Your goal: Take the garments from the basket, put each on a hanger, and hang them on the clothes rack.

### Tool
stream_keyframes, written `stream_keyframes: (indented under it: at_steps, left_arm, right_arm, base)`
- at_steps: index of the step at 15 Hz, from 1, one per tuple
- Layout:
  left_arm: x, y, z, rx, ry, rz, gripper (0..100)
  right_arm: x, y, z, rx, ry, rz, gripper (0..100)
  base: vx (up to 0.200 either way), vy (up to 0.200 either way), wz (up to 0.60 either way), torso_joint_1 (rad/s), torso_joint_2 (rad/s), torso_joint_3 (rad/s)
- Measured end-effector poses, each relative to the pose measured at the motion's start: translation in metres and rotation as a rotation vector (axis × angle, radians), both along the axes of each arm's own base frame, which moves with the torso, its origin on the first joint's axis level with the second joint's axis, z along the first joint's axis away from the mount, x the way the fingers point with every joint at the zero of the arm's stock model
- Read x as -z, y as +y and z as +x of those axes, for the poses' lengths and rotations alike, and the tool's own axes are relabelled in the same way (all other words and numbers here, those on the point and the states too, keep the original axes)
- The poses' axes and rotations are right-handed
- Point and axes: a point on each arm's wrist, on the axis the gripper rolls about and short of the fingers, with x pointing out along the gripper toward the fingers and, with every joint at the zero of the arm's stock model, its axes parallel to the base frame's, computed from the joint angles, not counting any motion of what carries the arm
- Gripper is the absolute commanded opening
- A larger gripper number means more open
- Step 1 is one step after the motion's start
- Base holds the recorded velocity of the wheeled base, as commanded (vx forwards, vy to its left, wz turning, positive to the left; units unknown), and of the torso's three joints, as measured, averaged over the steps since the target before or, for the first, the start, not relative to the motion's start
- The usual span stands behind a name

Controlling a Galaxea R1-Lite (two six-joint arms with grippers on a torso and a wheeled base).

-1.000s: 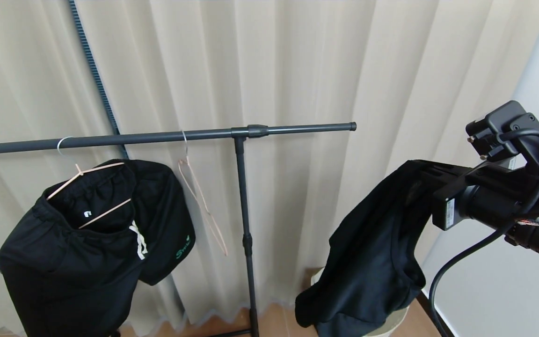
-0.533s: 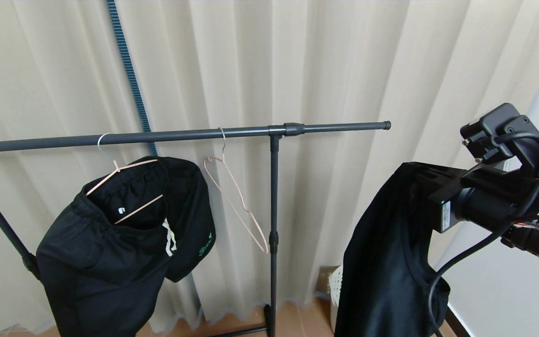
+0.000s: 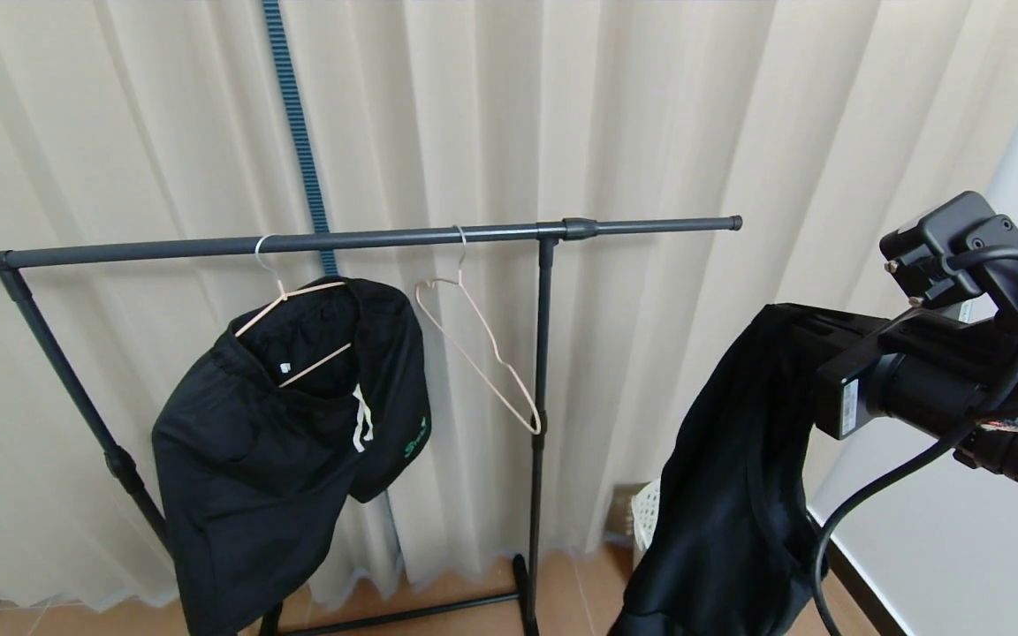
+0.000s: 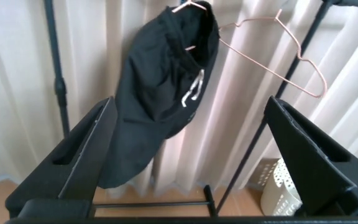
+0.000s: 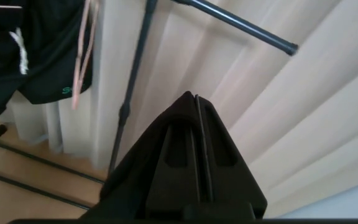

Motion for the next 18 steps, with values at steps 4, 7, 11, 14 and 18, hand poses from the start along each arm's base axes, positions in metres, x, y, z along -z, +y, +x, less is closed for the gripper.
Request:
stream_keyframes:
  at_steps: [4, 7, 11, 14, 18]
  left_arm:
    - [0.0002, 0.0000, 0.0000, 0.001, 0.002, 0.000, 100]
    - [0.0002, 0.0000, 0.0000, 0.001, 0.002, 0.000, 100]
    - [0.0002, 0.0000, 0.0000, 0.000, 0.002, 0.000, 100]
    - [0.0002, 0.0000, 0.0000, -0.001, 0.002, -0.006, 100]
    - [0.0000, 0.0001, 0.0000, -0.004, -0.001, -0.011, 100]
  right_arm:
    - [0.0004, 0.0001, 0.0002, 0.000, 0.002, -0.001, 0]
    - [0.0013, 0.0000, 0.0002, 0.000, 0.005, -0.003, 0]
    - [0.0017, 0.0001, 0.0000, -0.001, 0.007, -0.004, 0]
    - [0.0016, -0.0004, -0.0003, 0.001, 0.005, -0.003, 0]
    - [0.0016, -0.0014, -0.0024, -0.002, 0.003, -0.002, 0]
  base:
    - [-0.100, 0.150, 0.00, 0.006, 0.00, 0.002]
    - [-0.200, 0.000, 0.00, 0.009, 0.00, 0.002]
    - [-0.200, 0.000, 0.00, 0.001, 0.00, 0.001]
    - [-0.200, 0.000, 0.00, 0.001, 0.00, 0.002]
    - [0.000, 0.000, 0.00, 0.000, 0.00, 0.000]
